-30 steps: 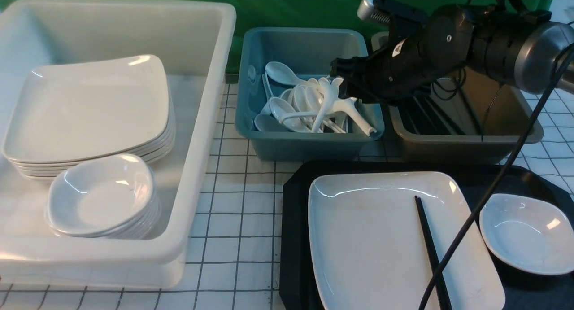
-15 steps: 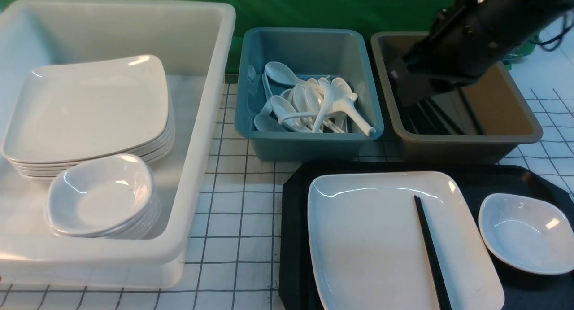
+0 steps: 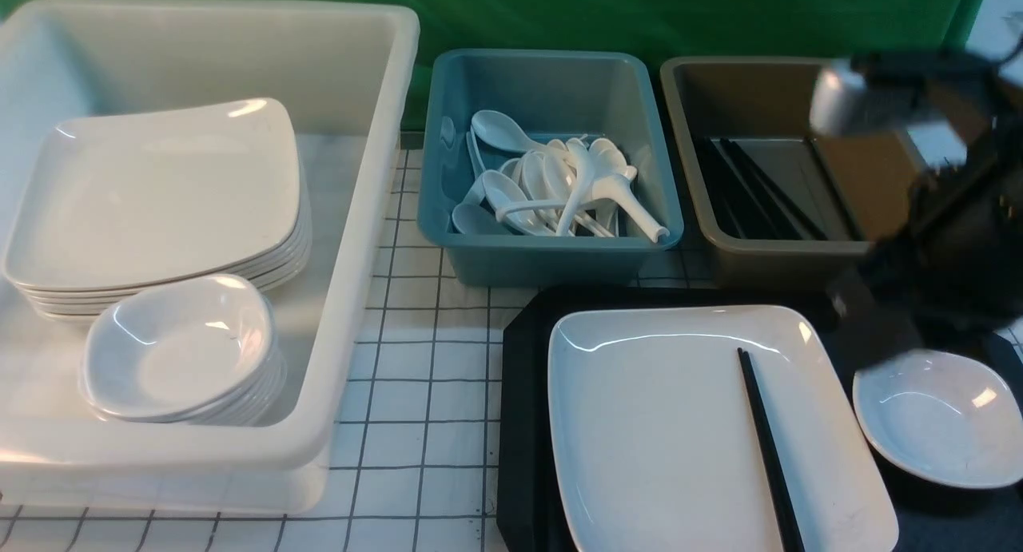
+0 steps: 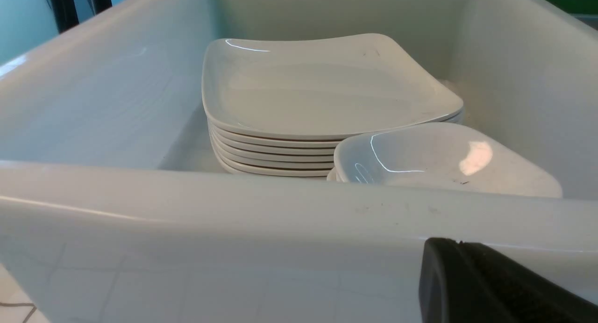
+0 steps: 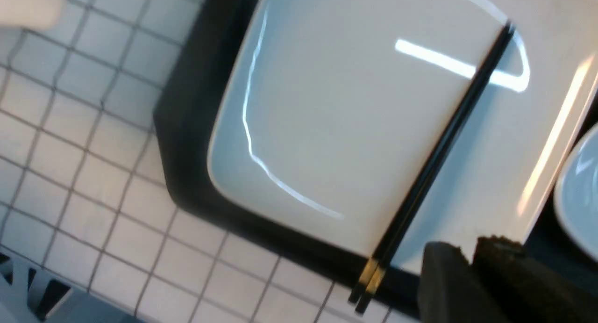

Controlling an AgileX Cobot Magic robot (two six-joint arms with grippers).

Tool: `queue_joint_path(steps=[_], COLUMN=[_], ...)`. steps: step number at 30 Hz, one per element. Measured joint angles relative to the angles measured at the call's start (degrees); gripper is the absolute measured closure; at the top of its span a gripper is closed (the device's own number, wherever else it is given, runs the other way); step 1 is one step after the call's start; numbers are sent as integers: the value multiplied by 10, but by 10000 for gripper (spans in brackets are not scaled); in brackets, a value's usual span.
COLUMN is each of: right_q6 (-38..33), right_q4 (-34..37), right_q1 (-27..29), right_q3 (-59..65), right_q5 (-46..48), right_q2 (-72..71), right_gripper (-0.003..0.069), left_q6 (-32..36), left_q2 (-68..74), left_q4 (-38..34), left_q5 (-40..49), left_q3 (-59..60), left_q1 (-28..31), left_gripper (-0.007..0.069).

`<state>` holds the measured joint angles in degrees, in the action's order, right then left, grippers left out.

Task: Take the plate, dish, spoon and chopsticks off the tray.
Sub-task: Use the right arm to grab a pair of chopsticks from the plate

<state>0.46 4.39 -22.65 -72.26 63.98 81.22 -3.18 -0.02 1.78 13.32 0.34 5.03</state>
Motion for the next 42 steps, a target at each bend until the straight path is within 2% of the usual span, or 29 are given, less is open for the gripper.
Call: queue_joint_path(steps=[4, 5, 6, 8, 10, 12, 15, 34, 38, 42], right_q6=[38, 57, 60, 91, 97, 101, 105, 108, 107, 107], right_q4=[0, 0, 0, 0, 0, 0, 1, 5, 7, 7], right_q1=[0, 0, 0, 0, 0, 0, 0, 0, 0, 0], right_q3=[106, 151, 156, 207, 216, 219, 219, 219, 219, 219], right_q5=[-58, -101, -106, -174, -188, -208, -229, -292, -297, -297], right_q2=[-3, 1, 2, 16, 24, 45, 67, 152, 155, 158], right_gripper=[466, 416, 409, 288, 242, 167, 130, 123, 173, 311], left_q6=[0, 0, 0, 0, 0, 0, 0, 0, 0, 0], left_q2=[0, 0, 0, 0, 0, 0, 0, 0, 0, 0], left_q4=[0, 0, 0, 0, 0, 0, 0, 0, 0, 0], left_q5=[-1, -1, -1, -1, -1, -1, -1, -1, -1, -1], left_q3=[0, 0, 0, 0, 0, 0, 0, 0, 0, 0], left_q1=[0, 0, 0, 0, 0, 0, 0, 0, 0, 0], left_gripper=[603, 603, 603, 603, 603, 603, 603, 603, 603, 603])
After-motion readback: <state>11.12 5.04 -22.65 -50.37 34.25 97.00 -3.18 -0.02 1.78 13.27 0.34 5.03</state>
